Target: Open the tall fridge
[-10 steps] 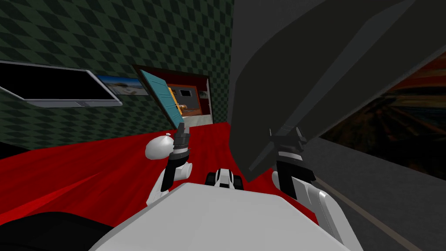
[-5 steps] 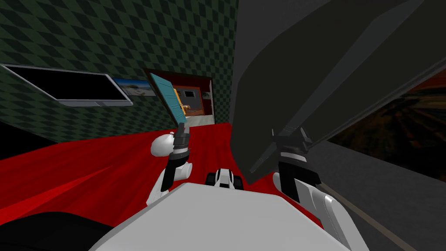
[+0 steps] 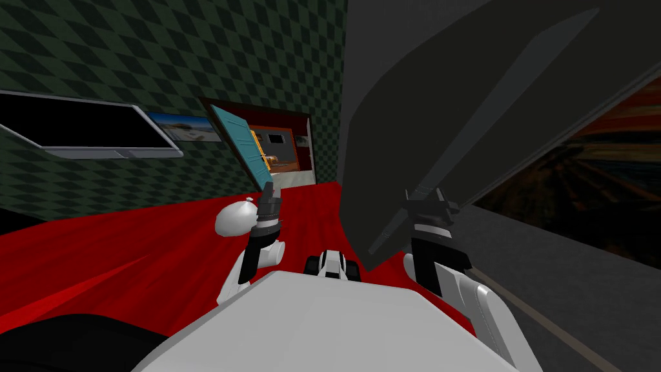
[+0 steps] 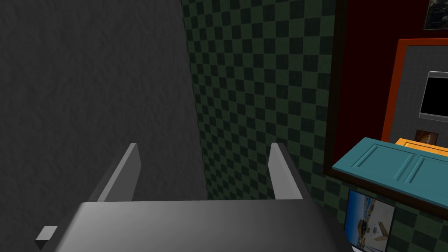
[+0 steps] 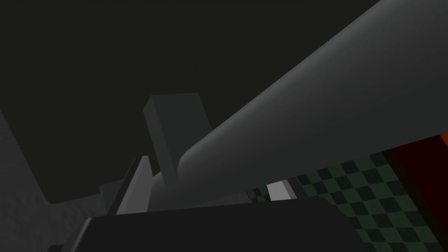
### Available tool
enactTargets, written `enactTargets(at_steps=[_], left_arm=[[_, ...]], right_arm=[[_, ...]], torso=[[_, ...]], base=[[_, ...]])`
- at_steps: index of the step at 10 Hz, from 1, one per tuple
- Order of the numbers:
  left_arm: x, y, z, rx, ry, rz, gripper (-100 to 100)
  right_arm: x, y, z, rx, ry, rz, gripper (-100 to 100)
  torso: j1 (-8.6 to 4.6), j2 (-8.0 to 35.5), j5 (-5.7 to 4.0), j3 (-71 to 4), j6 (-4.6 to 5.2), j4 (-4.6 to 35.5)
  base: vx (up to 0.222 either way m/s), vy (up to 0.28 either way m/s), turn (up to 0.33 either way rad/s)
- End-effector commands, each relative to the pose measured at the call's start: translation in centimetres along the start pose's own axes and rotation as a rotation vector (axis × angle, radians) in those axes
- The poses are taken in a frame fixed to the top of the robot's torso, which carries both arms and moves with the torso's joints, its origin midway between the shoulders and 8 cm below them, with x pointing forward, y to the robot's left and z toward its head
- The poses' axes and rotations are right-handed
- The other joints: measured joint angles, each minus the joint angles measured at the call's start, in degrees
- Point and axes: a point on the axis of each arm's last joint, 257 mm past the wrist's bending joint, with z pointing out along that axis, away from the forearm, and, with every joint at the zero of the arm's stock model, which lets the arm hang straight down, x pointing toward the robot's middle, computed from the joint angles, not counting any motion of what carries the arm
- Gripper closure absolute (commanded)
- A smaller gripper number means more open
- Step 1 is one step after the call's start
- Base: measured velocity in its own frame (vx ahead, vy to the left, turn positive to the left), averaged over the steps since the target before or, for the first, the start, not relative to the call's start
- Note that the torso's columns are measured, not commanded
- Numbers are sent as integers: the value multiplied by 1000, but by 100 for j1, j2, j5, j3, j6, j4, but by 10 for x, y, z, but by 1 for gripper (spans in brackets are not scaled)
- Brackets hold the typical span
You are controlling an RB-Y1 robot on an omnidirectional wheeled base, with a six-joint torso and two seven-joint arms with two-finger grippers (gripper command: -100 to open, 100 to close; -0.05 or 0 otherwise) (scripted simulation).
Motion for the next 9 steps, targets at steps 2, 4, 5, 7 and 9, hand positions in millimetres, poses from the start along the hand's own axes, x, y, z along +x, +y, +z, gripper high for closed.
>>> enactTargets(at_steps=[2,4,5,7,9], left_arm=[[0,0,0,0,0,0,0],[0,0,0,0,0,0,0],[0,0,0,0,0,0,0],[0,0,0,0,0,0,0],[0,0,0,0,0,0,0]], right_arm=[[6,10,1,-23,-13,9,100],[8,16,2,-37,-22,20,100],[-2,11,3,-27,-39,24,100],[4,-1,3,8,-11,-3,100],[7,-8,2,26,5,-17,100]], torso=[[6,9,-11,15,0,-10],[-7,16,-29,28,11,-20],[-16,21,-33,31,14,-18],[24,25,-11,28,14,-1],[57,22,9,22,-13,-2]], base=[[-4,19,-75],[-8,35,-106],[-8,23,-18],[36,194,-112],[42,264,-68]])
